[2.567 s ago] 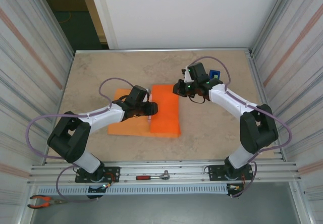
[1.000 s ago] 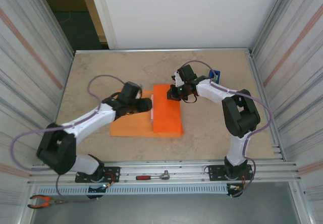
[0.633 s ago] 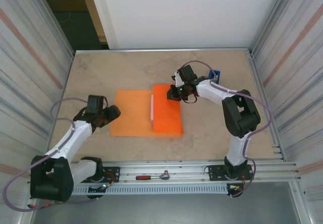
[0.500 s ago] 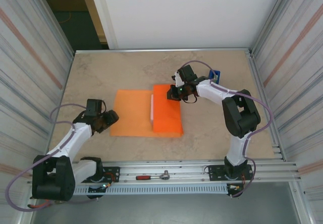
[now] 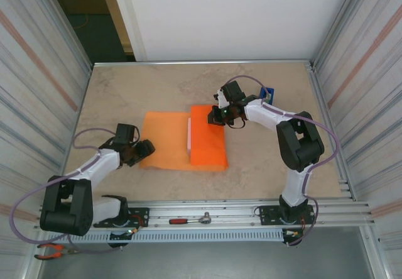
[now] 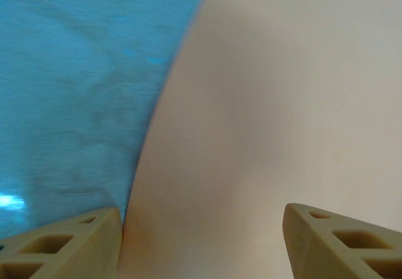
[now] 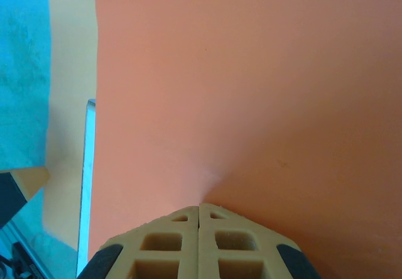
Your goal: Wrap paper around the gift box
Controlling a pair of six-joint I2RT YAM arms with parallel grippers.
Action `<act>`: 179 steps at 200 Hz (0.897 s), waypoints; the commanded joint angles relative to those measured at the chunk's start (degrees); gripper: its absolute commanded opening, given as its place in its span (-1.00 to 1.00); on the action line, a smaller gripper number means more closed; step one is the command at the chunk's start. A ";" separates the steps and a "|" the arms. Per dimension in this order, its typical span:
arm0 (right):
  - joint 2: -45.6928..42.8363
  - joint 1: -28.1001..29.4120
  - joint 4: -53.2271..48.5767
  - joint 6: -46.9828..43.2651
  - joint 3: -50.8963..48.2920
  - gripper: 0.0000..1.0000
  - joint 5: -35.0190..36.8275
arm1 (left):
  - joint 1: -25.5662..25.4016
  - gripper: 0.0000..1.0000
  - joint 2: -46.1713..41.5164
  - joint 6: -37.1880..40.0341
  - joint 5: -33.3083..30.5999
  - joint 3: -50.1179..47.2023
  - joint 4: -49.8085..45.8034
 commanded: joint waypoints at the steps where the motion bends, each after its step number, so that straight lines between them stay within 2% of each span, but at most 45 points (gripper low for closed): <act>1: 3.53 0.51 -4.29 -0.13 -1.95 -1.00 3.15 | -5.45 0.36 0.84 0.45 1.20 1.45 3.33; 28: 3.53 0.51 -4.38 -0.14 -1.82 -1.00 3.19 | -8.77 0.38 2.49 1.91 -0.17 2.94 7.39; 71: 3.85 0.60 -4.38 0.04 -1.81 -1.00 3.19 | -8.25 0.45 8.33 8.46 0.22 8.79 10.66; 99: 3.94 0.82 -4.49 0.12 -1.68 -1.00 3.19 | -4.94 0.49 11.75 12.54 3.39 13.40 9.62; 131: 4.21 0.85 -4.38 0.12 -1.79 -1.00 3.19 | 0.92 0.49 15.69 14.64 11.77 17.43 6.71; 179: 3.81 0.95 -4.05 0.20 -2.29 -1.00 3.11 | 5.68 0.28 13.26 14.94 17.67 17.94 -1.82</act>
